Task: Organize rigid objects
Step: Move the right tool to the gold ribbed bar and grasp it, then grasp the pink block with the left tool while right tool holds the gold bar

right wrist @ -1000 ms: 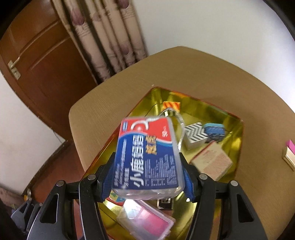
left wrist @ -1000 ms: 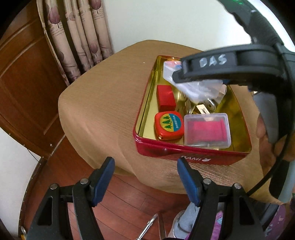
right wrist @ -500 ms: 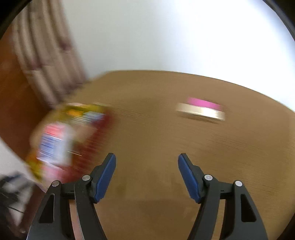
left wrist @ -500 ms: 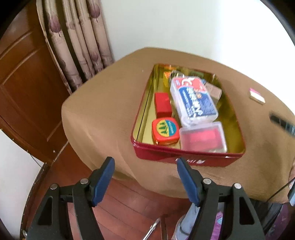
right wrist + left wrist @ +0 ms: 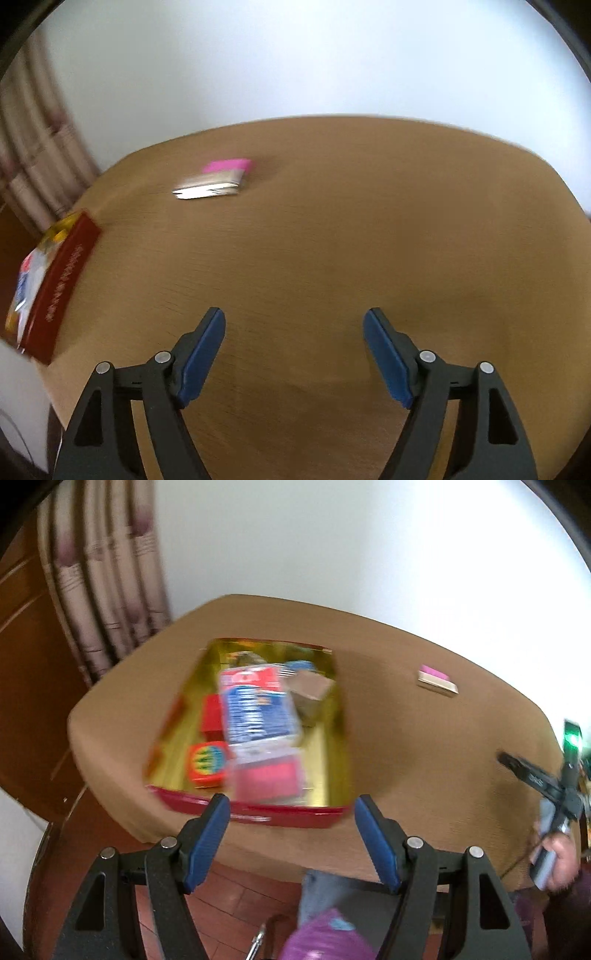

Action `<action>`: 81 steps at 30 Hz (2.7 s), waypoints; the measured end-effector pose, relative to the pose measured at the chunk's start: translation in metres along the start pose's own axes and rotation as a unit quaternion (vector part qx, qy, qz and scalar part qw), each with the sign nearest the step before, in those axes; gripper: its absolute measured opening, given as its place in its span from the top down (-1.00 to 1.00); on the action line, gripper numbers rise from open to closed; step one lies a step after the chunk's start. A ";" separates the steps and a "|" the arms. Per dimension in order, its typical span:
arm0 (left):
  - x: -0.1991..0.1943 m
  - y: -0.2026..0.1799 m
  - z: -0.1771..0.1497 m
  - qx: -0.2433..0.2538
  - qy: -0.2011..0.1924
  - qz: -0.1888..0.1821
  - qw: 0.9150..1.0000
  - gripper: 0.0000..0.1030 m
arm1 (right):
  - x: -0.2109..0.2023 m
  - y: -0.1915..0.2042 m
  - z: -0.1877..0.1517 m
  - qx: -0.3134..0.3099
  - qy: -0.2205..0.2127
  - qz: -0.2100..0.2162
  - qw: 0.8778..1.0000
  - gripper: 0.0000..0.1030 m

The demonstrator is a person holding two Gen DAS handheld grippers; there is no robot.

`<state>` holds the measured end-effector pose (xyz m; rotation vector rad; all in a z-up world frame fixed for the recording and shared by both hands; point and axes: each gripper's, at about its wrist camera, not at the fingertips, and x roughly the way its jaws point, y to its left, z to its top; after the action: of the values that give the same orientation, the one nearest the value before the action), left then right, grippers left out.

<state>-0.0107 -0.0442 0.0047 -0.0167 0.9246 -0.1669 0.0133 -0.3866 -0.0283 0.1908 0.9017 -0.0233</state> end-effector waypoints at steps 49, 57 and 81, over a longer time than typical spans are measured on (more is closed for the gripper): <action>0.054 -0.069 0.055 0.042 0.053 -0.094 0.993 -0.40 | 0.138 0.080 0.105 -0.179 0.163 0.070 0.968 0.48; 0.069 -0.101 0.078 0.068 0.078 -0.141 0.985 -0.40 | 0.065 -0.025 0.045 -0.044 0.133 0.024 0.990 0.48; 0.210 -0.283 0.207 0.539 0.119 -0.169 0.816 -0.40 | -0.009 -0.159 -0.011 0.086 0.083 0.041 0.992 0.47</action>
<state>0.2389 -0.3665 -0.0127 0.9226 0.9604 -1.0326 -0.0165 -0.5420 -0.0524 0.3961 1.0578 -0.0086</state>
